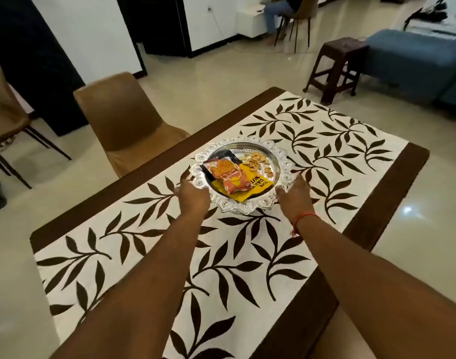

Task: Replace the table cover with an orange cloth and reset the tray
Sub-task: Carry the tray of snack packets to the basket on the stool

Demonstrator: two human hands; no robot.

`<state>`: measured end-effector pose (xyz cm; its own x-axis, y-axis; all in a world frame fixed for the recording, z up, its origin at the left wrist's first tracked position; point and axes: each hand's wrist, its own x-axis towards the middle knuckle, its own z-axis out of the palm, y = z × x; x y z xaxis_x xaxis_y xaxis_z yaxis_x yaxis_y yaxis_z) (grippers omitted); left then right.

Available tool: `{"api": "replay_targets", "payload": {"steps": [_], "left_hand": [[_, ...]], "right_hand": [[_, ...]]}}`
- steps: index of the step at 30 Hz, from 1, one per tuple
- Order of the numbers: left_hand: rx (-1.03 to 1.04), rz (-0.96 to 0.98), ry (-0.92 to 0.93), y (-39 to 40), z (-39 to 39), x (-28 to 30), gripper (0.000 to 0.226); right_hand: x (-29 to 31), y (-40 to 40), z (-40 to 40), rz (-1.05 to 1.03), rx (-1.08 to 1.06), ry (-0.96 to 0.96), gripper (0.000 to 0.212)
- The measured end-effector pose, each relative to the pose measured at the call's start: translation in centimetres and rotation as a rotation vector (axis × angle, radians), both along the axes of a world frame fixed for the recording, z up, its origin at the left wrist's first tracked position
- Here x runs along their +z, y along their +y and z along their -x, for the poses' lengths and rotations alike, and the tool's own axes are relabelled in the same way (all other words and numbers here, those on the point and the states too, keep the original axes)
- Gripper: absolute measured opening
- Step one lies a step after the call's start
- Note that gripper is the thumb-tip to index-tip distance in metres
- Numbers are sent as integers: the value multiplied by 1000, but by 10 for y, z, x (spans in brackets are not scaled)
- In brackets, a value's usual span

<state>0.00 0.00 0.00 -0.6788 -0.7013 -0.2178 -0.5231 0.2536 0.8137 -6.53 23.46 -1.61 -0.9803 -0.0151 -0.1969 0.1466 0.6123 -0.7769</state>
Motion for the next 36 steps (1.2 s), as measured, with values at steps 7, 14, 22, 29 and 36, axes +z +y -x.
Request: {"api": "replay_targets", "payload": {"steps": [7, 14, 22, 29, 36], "left_hand": [[134, -565, 143, 4, 4, -15, 24], [197, -659, 198, -2, -18, -16, 29], [394, -594, 326, -40, -107, 11, 9], [628, -507, 466, -126, -271, 40, 15], [838, -400, 587, -174, -491, 64, 24]], "right_hand": [[-16, 1, 18, 472, -152, -222, 44], [-12, -7, 11, 503, -104, -187, 47], [22, -71, -39, 471, 101, -122, 42], [54, -190, -156, 508, 402, -144, 33], [60, -298, -331, 498, 669, -173, 32]]}}
